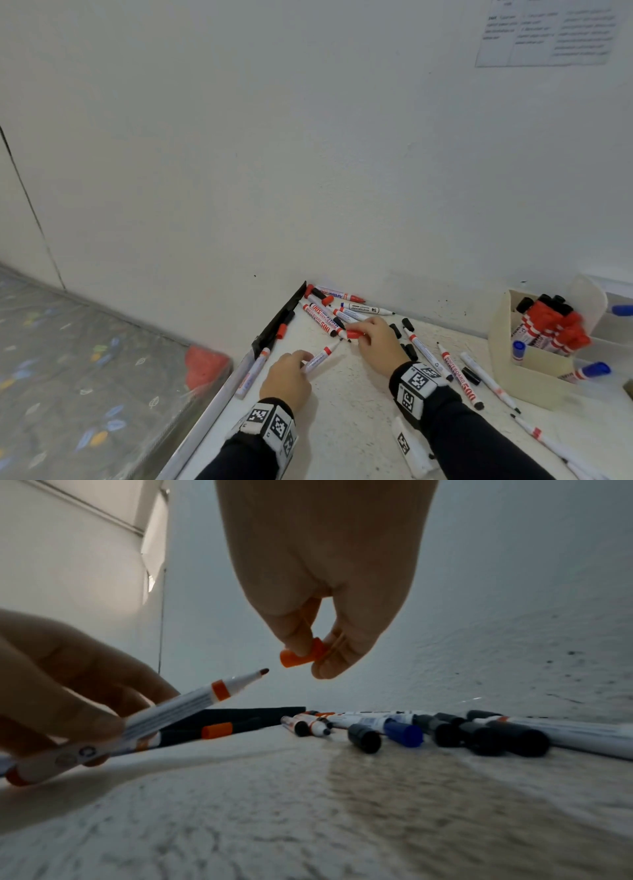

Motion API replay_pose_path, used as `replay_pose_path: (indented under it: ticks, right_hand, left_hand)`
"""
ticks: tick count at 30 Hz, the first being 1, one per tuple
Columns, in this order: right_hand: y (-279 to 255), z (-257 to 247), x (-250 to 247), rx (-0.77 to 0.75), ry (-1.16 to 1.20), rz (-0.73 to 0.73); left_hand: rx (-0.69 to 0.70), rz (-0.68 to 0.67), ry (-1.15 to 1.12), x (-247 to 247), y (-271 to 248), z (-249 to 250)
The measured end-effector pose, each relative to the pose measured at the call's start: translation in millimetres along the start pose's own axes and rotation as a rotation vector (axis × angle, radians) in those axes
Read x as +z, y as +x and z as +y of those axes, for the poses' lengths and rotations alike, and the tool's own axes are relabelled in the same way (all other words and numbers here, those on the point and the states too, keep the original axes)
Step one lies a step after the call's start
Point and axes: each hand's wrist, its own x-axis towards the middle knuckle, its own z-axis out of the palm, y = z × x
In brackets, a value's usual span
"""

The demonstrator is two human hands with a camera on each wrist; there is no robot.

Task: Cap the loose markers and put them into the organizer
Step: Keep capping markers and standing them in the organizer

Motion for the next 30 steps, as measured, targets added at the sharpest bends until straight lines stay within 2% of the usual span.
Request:
replay_pose_path:
  ticks: [5, 8, 12, 14, 16, 20, 22, 25, 27, 29, 30]
  right_hand:
    - [-12.9, 16.6, -11.2, -0.013, -0.006, -0.059]
    - [-19.7, 19.6, -14.4, 0.068, 0.086, -0.044]
    - [-25.7, 15.7, -13.3, 0.173, 0.073, -0.055]
    - [-28.0, 11.3, -11.8, 0.213, 0.077, -0.033]
    - [-29.9, 7.1, -9.7, 0.234, 0.099, -0.043]
    - [-38.3, 3.6, -9.9, 0.159, 0.248, -0.035]
    - [-42.8, 5.3, -10.8, 0.117, 0.280, -0.054]
    - [-44.4, 8.8, -13.2, 0.093, 0.262, -0.095]
    - [-44.0, 10.1, -16.3, 0.084, 0.193, -0.074]
    - [-44.6, 13.6, -20.5, 0.100, 0.168, -0.007]
    - [-45.6, 16.6, -23.3, 0.113, 0.168, 0.028]
  left_hand:
    - [0.093, -0.046, -0.006, 11.2, -4.0, 15.8]
    - [0.156, -0.082, -0.021, 15.2, -8.7, 25.2]
    - [0.159, -0.098, -0.211, 13.2, -16.7, 36.0]
    - [0.185, -0.106, -0.167, 13.3, -18.7, 39.6]
    - [0.175, -0.194, -0.156, 12.9, -18.7, 42.5]
    - [-0.096, -0.568, -0.594, 1.6, -20.6, 45.1]
    - [-0.084, -0.615, -0.574, -2.2, -16.8, 40.5]
    - [0.044, -0.486, -0.352, -8.7, -12.8, 41.3]
    - [0.063, -0.308, -0.024, -11.1, -8.4, 36.6]
    - [-0.076, -0.120, 0.303, -11.8, -2.8, 25.1]
    - [-0.204, -0.095, 0.358, -11.8, -2.1, 19.4]
